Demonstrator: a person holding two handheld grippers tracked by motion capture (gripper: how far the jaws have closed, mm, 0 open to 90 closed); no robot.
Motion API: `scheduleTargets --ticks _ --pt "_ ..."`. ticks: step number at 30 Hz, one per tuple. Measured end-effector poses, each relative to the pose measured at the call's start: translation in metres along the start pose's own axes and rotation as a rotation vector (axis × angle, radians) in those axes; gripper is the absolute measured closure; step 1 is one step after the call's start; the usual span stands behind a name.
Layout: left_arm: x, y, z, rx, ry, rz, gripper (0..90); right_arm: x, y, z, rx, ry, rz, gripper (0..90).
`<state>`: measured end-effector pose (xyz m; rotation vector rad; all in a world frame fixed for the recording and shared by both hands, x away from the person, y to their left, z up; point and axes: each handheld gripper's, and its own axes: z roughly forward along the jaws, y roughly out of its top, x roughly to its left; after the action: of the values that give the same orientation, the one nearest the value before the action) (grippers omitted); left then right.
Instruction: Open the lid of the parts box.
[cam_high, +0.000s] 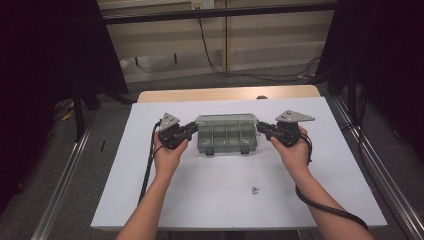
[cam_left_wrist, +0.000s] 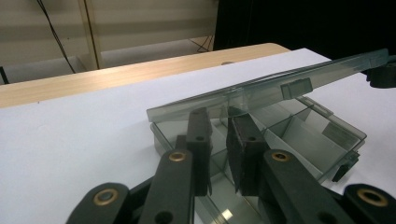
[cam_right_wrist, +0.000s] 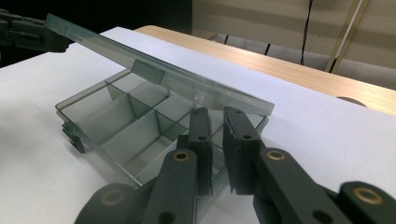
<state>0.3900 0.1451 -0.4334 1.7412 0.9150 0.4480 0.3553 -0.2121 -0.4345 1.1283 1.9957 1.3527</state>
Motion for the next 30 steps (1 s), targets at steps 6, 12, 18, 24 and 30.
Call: scheduleTargets --ticks 6,12,18,24,30 --pt "0.003 0.008 0.002 0.006 -0.004 0.000 79.6 -0.005 0.004 0.006 0.003 -0.002 0.013 81.7" --pt "0.006 0.017 0.007 0.012 0.004 0.012 79.4 -0.009 0.009 0.012 0.002 -0.013 0.024 81.7" --pt "0.010 0.022 0.012 0.020 0.009 0.011 79.4 -0.015 0.016 0.020 -0.008 -0.026 0.034 82.3" --pt "0.013 0.025 0.018 0.024 0.018 0.008 79.7 -0.020 0.022 0.024 -0.014 -0.041 0.030 84.8" --pt "0.017 0.030 0.024 0.031 0.021 0.007 80.2 -0.024 0.026 0.027 -0.022 -0.037 0.038 84.8"
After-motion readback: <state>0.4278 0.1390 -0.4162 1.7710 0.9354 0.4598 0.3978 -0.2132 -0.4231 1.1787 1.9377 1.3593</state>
